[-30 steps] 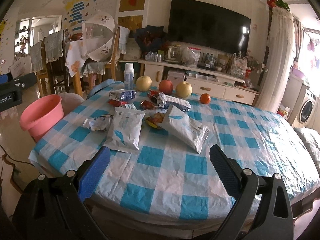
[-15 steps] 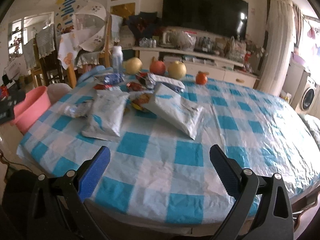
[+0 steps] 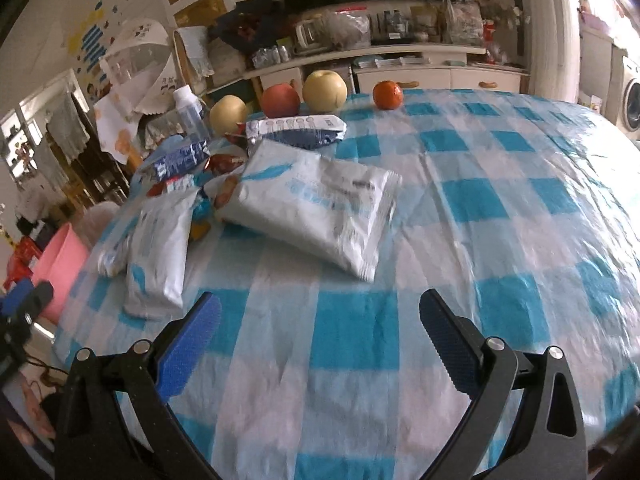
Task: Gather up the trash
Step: 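Lower the left tool onto the white wipes package and close it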
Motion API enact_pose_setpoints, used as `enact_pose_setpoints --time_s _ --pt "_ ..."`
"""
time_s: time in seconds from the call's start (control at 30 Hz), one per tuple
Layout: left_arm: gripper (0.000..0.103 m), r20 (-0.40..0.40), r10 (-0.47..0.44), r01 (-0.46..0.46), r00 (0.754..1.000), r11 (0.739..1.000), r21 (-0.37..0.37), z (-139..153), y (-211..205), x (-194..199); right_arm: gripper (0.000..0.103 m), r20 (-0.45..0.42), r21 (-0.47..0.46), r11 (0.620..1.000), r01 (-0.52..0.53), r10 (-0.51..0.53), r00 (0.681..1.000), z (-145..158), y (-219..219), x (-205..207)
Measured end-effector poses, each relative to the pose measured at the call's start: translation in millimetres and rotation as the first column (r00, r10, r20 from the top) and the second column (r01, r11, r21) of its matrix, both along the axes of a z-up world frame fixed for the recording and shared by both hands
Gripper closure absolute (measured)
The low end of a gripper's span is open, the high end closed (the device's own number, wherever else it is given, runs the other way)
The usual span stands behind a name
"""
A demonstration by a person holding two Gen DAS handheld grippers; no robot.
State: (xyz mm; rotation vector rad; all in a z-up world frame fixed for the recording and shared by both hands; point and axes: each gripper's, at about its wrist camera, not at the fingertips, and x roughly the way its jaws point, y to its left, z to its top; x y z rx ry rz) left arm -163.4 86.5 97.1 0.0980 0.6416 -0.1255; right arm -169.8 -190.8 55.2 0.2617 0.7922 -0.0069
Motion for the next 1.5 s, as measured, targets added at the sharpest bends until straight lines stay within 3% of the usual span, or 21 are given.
enact_pose_setpoints --time_s 0.07,0.17,0.4,0.63,0.9,1.23,1.3,1.37,1.43,1.5 --pt "0.004 -0.041 -0.028 0.026 0.999 0.999 -0.041 -4.5 -9.6 12.3 0.005 0.016 -0.018 1.0 -0.025 0.026 1.0 3.5 -2.6 13.9" --pt "0.004 -0.079 -0.034 0.03 0.996 0.999 -0.045 -12.7 -22.0 25.1 0.005 0.026 -0.077 0.996 -0.053 0.055 0.998 5.4 -2.2 30.7" --pt "0.004 -0.174 0.002 -0.011 0.985 0.999 -0.047 -38.8 -39.2 59.5 0.005 0.02 0.018 0.99 -0.143 0.143 0.99 4.1 5.0 50.2" --pt "0.004 -0.245 0.043 -0.044 0.969 0.999 0.004 -56.9 -47.8 94.1 0.005 -0.004 0.036 0.988 -0.152 0.152 0.988 3.0 8.6 53.8" --pt "0.004 -0.278 0.001 -0.016 0.961 0.998 -0.053 -63.7 -53.6 109.3 0.005 -0.027 0.078 0.988 -0.134 0.136 0.99 -0.5 6.1 59.6" --pt "0.004 -0.258 -0.051 0.05 0.965 0.999 -0.012 -69.1 -64.8 118.9 0.005 -0.026 0.062 0.985 -0.159 0.161 0.987 -0.6 21.3 64.6" --pt "0.004 -0.276 -0.07 0.069 0.959 0.998 -0.012 -72.8 -66.7 122.7 0.005 -0.031 0.057 0.986 -0.16 0.162 0.986 -1.4 24.9 66.3" --pt "0.004 -0.335 -0.095 0.1 0.937 0.995 0.0 -83.2 -72.2 126.9 0.005 -0.034 0.056 0.986 -0.159 0.161 0.986 -2.0 28.0 67.9" --pt "0.004 -0.289 -0.107 0.129 0.951 0.99 0.057 -82.1 -81.1 121.5 0.005 -0.036 0.05 0.986 -0.159 0.16 0.986 -2.4 30.3 69.3" --pt "0.01 -0.287 -0.119 0.134 0.951 0.99 0.035 -79.9 -79.4 121.1 0.005 -0.043 0.038 0.986 -0.159 0.161 0.986 -4.0 33.0 70.6"
